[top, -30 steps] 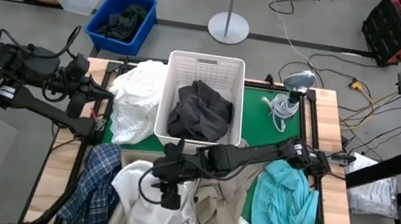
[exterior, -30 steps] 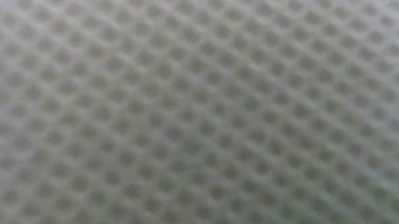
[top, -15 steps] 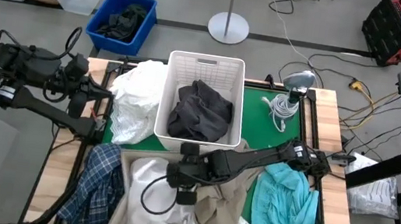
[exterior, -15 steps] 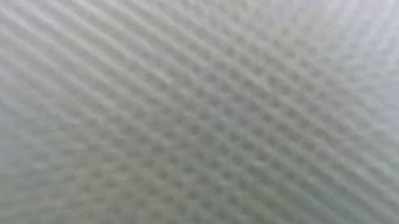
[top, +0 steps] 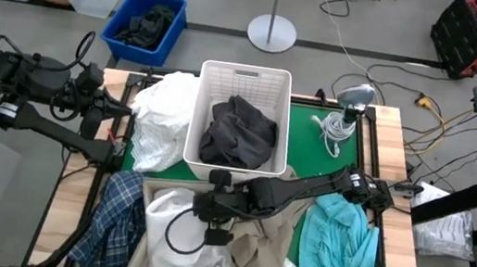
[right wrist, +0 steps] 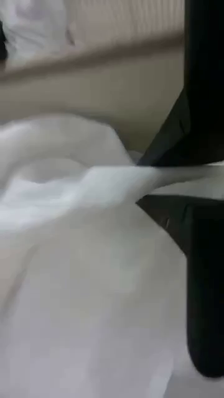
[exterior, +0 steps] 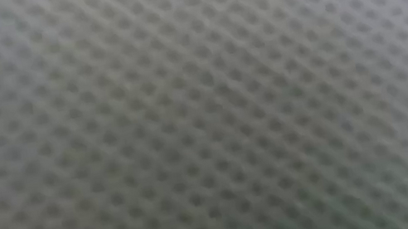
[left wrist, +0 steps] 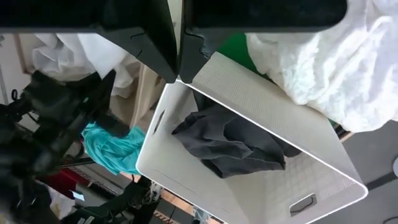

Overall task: Sort clothes
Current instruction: Put the white polo shirt into the brown laundry organizer

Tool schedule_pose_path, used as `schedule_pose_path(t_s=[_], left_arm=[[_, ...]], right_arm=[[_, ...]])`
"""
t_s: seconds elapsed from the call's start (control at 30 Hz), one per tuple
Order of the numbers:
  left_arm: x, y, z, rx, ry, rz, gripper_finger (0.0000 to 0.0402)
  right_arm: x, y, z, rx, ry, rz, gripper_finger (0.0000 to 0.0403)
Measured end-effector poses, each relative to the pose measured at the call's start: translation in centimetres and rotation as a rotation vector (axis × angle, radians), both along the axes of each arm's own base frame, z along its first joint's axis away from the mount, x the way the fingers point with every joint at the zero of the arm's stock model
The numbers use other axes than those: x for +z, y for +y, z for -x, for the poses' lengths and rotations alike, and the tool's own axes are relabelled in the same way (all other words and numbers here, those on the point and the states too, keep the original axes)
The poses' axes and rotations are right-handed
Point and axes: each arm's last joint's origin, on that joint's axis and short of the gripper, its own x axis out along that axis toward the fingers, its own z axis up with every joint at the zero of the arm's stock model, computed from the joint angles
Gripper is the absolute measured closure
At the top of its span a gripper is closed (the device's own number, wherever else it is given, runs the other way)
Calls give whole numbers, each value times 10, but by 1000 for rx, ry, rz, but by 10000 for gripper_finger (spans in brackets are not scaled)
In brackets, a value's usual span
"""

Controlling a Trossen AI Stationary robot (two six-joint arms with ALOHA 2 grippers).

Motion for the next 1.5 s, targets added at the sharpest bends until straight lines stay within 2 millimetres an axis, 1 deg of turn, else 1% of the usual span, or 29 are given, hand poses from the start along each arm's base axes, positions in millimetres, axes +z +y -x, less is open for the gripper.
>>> schedule_pose_path(t_s=[0.1, 0.2, 0.27, 0.37, 0.47, 0.57, 0.67, 0.77, 0.97, 1.1, 1.17, 1.23, 1.27, 1.37, 1.43, 1.5], left_arm=[[-2, 0, -2, 8, 4, 10, 402], [-8, -1, -8, 13, -1, 9, 402], [-15, -1, -14, 13, 12, 8, 402], [-25, -2, -23, 14, 10, 16, 402], [-34, -3, -33, 13, -12, 21, 402], [-37, -4, -41, -4, -45, -1, 402], [-37, -4, -43, -16, -51, -21, 402], [-37, -4, -40, -17, -60, -21, 402], [-35, -3, -34, -13, -82, -26, 402], [-38, -3, -35, -4, -98, -33, 402], [-38, -2, -36, 19, -121, -47, 402], [-37, -2, -39, 33, -145, -69, 402], [-37, -2, -40, 30, -155, -79, 402], [-34, -2, -41, 27, -174, -108, 402], [-34, -2, -42, 27, -174, -113, 402], [-34, -2, -41, 28, -178, -114, 402]], right_arm=[[10, -4, 8, -33, 9, -27, 296], [13, -6, 16, -49, 51, -26, 251], [23, -8, 22, -53, 30, -37, 227], [43, -12, 29, -81, -45, -86, 205], [54, -12, 23, -92, -166, -118, 202], [53, -7, 4, -72, -306, -145, 215], [47, -1, -19, -34, -441, -181, 237], [38, 3, -32, 11, -489, -233, 258], [16, 7, -44, 23, -441, -232, 294], [-20, 7, -56, 6, -318, -210, 330], [-36, 7, -57, -7, -235, -187, 352], [-46, 6, -54, -14, -144, -171, 375], [-49, 5, -52, -18, -108, -159, 385], [-56, 4, -47, -41, -38, -133, 389], [-51, 3, -46, -45, -50, -141, 390], [-39, 2, -43, -42, -85, -151, 390]])
